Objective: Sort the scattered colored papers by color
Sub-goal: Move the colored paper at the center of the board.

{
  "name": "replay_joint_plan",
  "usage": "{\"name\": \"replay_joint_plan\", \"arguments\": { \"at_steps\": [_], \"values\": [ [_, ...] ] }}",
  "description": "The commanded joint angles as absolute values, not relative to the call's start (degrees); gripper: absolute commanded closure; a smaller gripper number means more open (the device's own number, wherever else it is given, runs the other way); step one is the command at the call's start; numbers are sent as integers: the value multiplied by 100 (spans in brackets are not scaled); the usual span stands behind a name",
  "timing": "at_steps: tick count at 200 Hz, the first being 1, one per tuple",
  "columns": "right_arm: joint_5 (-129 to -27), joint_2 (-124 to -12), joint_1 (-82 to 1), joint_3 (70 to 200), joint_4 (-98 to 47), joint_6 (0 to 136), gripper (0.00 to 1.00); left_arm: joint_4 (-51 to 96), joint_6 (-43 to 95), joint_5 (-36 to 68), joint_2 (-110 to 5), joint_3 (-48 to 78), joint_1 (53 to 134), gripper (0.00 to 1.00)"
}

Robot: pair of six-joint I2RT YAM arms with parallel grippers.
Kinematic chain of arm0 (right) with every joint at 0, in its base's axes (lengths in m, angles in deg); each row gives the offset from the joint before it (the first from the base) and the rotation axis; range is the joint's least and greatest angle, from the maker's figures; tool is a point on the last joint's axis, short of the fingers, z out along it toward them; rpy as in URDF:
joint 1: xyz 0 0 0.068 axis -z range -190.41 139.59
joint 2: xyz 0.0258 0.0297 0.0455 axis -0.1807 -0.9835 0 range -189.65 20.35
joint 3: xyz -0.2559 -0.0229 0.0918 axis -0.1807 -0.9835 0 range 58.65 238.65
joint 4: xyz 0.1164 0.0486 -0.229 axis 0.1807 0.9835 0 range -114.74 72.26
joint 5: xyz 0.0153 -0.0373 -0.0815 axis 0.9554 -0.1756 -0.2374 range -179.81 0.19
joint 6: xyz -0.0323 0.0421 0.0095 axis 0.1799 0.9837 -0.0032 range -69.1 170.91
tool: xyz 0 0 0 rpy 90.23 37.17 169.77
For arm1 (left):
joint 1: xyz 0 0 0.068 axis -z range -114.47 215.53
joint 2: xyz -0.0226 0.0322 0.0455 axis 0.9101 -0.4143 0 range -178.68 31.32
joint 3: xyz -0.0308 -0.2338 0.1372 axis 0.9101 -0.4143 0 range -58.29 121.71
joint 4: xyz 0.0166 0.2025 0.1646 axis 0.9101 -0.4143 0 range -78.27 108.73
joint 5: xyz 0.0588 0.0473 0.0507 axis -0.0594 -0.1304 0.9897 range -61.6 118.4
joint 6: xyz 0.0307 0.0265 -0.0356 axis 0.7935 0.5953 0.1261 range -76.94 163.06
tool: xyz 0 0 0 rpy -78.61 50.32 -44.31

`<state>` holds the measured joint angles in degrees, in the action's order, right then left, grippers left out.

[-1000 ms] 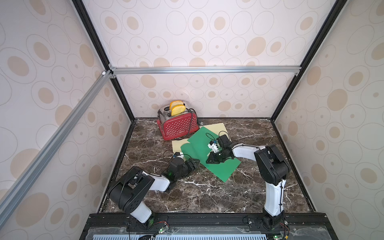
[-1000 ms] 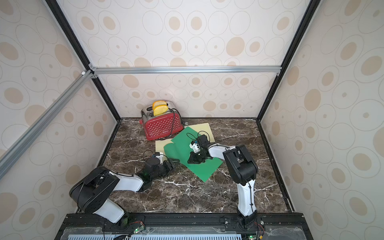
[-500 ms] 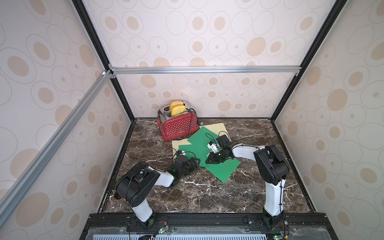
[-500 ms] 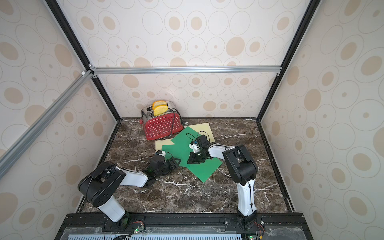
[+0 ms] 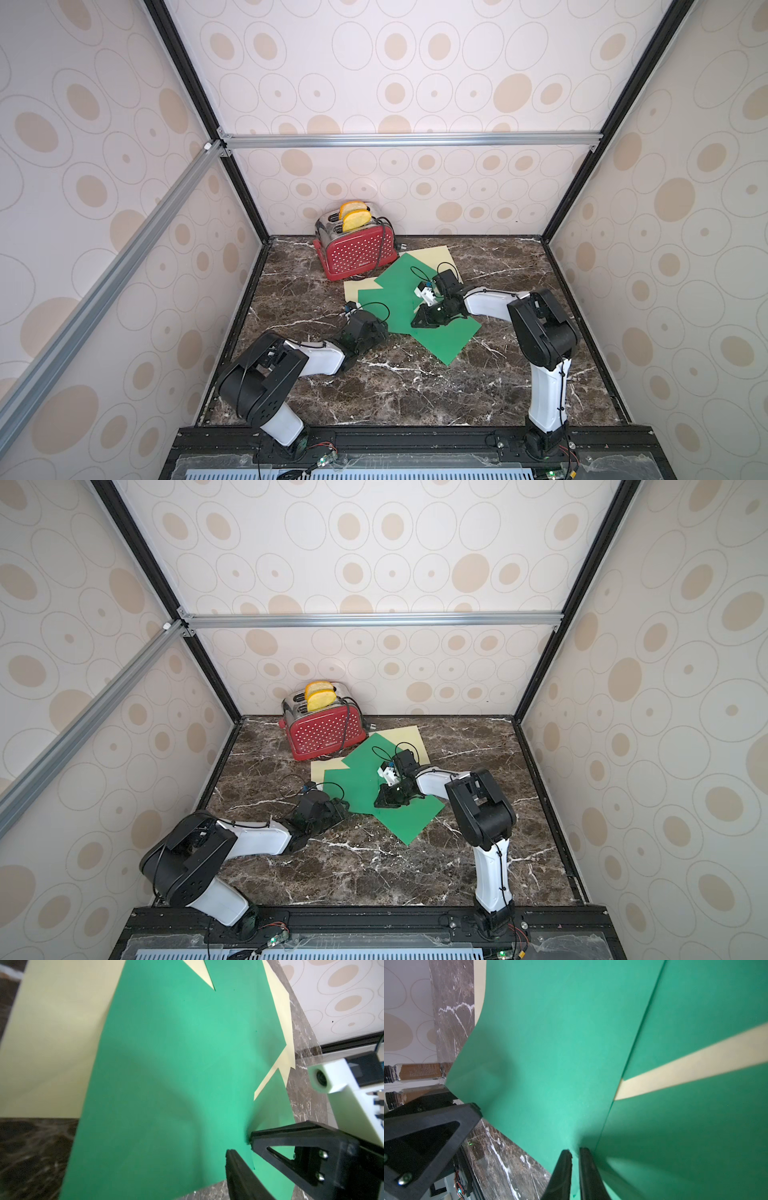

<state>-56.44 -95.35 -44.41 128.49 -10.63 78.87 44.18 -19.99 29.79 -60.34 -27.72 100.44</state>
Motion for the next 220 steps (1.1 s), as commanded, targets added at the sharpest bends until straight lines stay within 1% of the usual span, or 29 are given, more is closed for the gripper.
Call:
{"name": "replay_joint_plan", "arguments": {
  "at_steps": [1,15,44,58,69,91,131,151,156,173,197,220],
  "values": [
    [-6140,-9994,-4513,12579,-189,7780,85,3993,-1877,2987,-6308,-2667,9990,49],
    [-6142,-10004,-4515,12613,-182,7780,85,3944,-1903,2988,-6211,-2604,9980,55],
    [-6155,-10005,-4521,12686,-155,7767,85,3665,-1915,3116,-5749,-2516,9976,75],
    [-6189,-9990,-4521,12727,-116,7727,85,3502,-1887,3176,-5551,-2450,9977,78],
    [-6227,-9960,-4515,12761,-76,7699,85,3459,-1844,3198,-5463,-2393,9973,83],
    [-6336,-9794,-4520,12833,32,7594,84,3370,-1784,3269,-5457,-2292,9975,100],
    [-6740,-9154,-4520,13093,509,7176,76,3505,-1692,3224,-5608,-2217,9977,100],
    [-7023,-8802,-4520,13288,886,6900,66,3426,-1603,3305,-5517,-2199,9972,100],
    [-7110,-8714,-4514,13331,1014,6833,61,3393,-1588,3347,-5473,-2207,9977,100],
    [-7474,-8328,-4513,13315,1385,6670,55,3316,-1502,3418,-5252,-2210,9974,100],
    [-7964,-7809,-4513,12782,1599,6748,52,3167,-1447,3438,-4815,-2300,9972,100],
    [-7911,-7592,-4494,12043,1285,6999,52,2210,-1386,3289,-4450,-2102,9972,100]
  ]
}}
